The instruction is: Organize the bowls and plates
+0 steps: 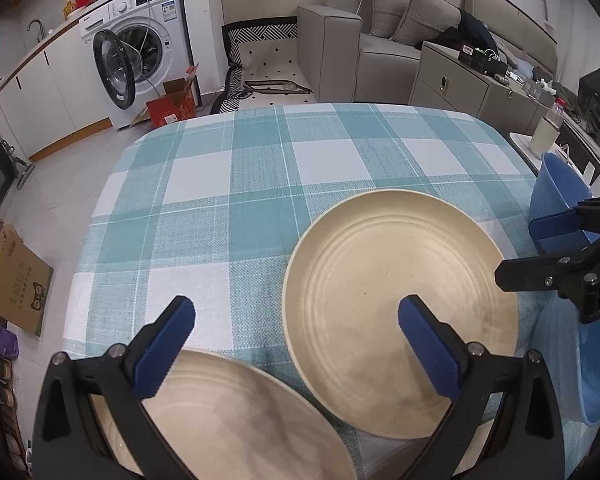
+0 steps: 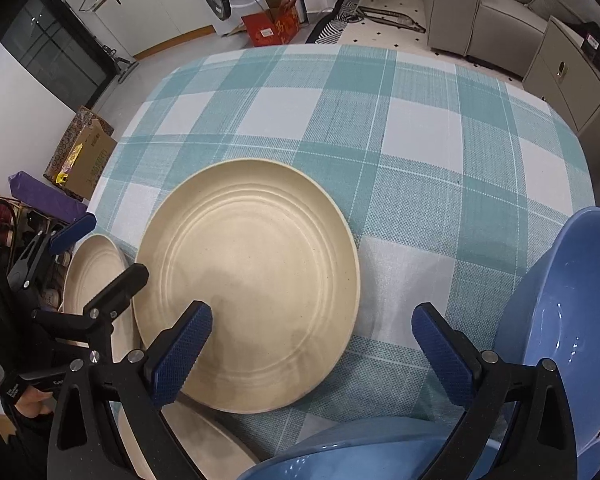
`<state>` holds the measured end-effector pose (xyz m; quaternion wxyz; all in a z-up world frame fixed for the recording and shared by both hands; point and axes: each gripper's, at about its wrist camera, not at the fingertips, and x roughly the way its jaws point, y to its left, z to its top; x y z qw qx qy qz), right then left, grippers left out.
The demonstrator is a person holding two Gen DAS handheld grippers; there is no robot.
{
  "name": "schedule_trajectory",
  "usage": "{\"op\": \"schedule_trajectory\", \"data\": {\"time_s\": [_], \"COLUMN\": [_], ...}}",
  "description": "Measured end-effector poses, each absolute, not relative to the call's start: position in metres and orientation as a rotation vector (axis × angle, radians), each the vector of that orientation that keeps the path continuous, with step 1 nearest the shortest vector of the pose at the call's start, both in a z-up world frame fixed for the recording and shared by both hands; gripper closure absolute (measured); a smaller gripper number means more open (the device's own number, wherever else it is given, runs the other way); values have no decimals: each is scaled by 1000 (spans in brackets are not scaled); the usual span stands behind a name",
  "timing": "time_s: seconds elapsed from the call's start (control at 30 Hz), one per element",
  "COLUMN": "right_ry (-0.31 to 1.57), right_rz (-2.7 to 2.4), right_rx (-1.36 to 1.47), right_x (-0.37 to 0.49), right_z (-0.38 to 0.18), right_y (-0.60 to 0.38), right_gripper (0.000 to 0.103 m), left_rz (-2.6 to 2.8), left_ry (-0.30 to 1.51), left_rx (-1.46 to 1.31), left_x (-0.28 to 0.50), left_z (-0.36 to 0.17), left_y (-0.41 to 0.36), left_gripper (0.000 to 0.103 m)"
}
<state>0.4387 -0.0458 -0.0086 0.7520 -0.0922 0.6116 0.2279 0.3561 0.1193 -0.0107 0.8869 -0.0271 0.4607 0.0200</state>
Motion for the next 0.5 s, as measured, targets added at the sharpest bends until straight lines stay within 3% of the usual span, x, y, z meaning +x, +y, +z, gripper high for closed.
{"op": "schedule_trajectory", "data": {"time_s": [0.43, 0.5], "right_ry": [1353, 1350], "right_rz": [487, 495], "right_rx": [-262, -266], "right_x": [446, 447], "right_z": [-17, -16], "right_y": [-40, -37], "right_gripper": [4, 11], "left_rz": [21, 16], "left_ry": [999, 1004], "left_rx": [-20, -20], "left_x": [369, 370], "left_z": [-24, -26], "left_y": [112, 111], "left_gripper": [2, 6]}}
